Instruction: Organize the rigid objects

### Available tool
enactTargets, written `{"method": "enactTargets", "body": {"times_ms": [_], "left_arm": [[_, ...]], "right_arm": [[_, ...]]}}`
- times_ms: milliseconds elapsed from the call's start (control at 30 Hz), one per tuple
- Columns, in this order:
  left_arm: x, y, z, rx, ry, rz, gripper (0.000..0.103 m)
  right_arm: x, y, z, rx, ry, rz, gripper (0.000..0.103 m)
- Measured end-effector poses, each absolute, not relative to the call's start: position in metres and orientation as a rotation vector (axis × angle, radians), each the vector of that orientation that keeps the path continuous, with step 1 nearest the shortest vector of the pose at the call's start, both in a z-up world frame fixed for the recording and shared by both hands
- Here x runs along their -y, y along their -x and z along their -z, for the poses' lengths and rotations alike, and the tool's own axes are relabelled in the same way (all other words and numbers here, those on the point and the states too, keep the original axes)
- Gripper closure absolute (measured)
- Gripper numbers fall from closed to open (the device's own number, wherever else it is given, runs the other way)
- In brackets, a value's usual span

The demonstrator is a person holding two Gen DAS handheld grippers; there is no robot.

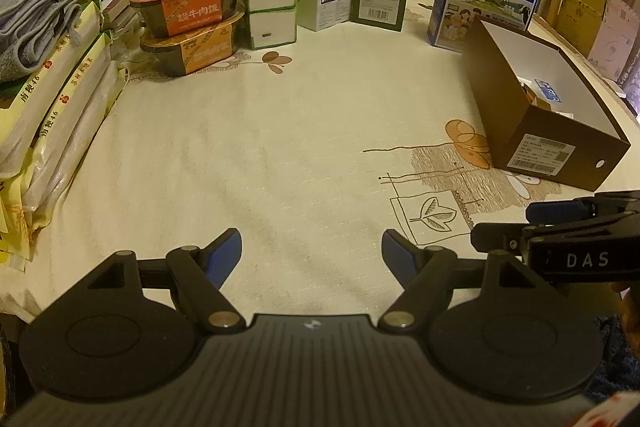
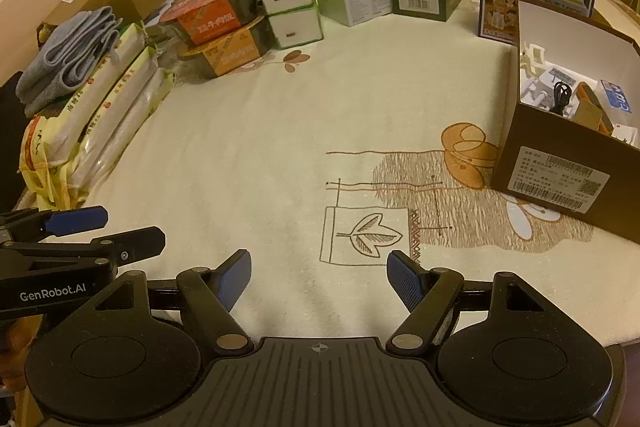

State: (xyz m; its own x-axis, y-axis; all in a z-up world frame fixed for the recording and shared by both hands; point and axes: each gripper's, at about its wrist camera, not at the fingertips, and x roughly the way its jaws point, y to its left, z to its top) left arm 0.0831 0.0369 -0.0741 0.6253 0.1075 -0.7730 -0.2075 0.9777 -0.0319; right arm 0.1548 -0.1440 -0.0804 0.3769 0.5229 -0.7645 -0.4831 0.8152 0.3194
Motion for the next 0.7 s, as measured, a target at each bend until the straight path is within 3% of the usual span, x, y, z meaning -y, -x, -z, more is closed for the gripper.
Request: {"method": "enactTargets", "body": {"times_ms": [700], "left_arm": [[-0.0340,-0.0849,0.0713,-0.864,0.117,-0.169,0.029]], "right_arm": [[0.1461,-0.1553,0.0807,-0.996,-0.045,-0.641,0.031]]}}
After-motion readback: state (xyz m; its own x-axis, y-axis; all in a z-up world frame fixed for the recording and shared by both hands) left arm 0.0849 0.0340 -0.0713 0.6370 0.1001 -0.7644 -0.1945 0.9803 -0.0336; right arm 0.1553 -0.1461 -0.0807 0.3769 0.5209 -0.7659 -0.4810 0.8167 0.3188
